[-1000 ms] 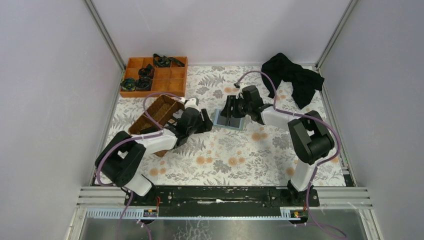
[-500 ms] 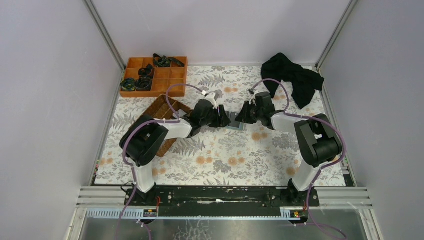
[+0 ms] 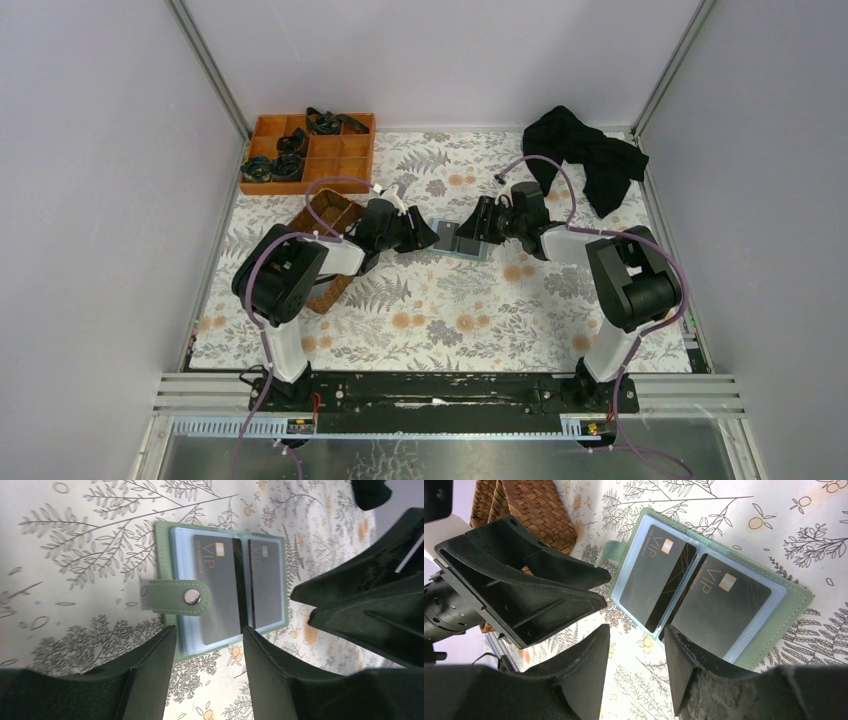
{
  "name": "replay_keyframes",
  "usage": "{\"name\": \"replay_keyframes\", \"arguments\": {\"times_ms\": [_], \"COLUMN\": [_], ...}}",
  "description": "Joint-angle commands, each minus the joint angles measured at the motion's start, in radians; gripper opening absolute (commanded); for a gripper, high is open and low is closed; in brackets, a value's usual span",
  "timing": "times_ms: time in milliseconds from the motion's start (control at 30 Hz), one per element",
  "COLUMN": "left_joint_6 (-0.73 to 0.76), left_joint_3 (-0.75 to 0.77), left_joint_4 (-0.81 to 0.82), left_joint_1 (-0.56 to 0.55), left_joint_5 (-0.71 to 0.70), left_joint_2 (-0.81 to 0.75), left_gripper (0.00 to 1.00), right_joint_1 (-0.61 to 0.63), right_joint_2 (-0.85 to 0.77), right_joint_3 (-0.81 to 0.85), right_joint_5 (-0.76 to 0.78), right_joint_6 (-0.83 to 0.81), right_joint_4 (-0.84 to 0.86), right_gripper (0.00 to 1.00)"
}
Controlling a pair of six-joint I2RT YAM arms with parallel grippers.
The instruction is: Take the credit cards out of the card holder
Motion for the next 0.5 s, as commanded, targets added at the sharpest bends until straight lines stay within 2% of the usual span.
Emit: {"name": "replay_keyframes", "arguments": {"times_ms": [0, 233, 467], "left_joint_6": [-0.082, -0.075, -0.088], "left_joint_3": [-0.026, -0.028, -0.041], "left_joint_4": [0.178, 0.151, 0.161], "left_joint_1": [0.023, 0.025, 0.025], "left_joint_5": [0.128, 0.106, 0.123], "left_joint_2": [0.058, -0.008, -0.007], "left_gripper": [0.58, 0.57, 0.57], "right_joint_1": [0.005, 0.005, 0.004], "right_joint_2": [0.029, 0.05, 0.081], "right_joint_3": [0.032, 0.041, 0.048], "right_joint_5": [-0.045, -0.038, -0.041], "right_joint_6": [0.027, 0.02, 0.025], "right_joint_4": [0.067, 0.057, 0.067], "right_gripper": [0.53, 0.54, 0.54]}}
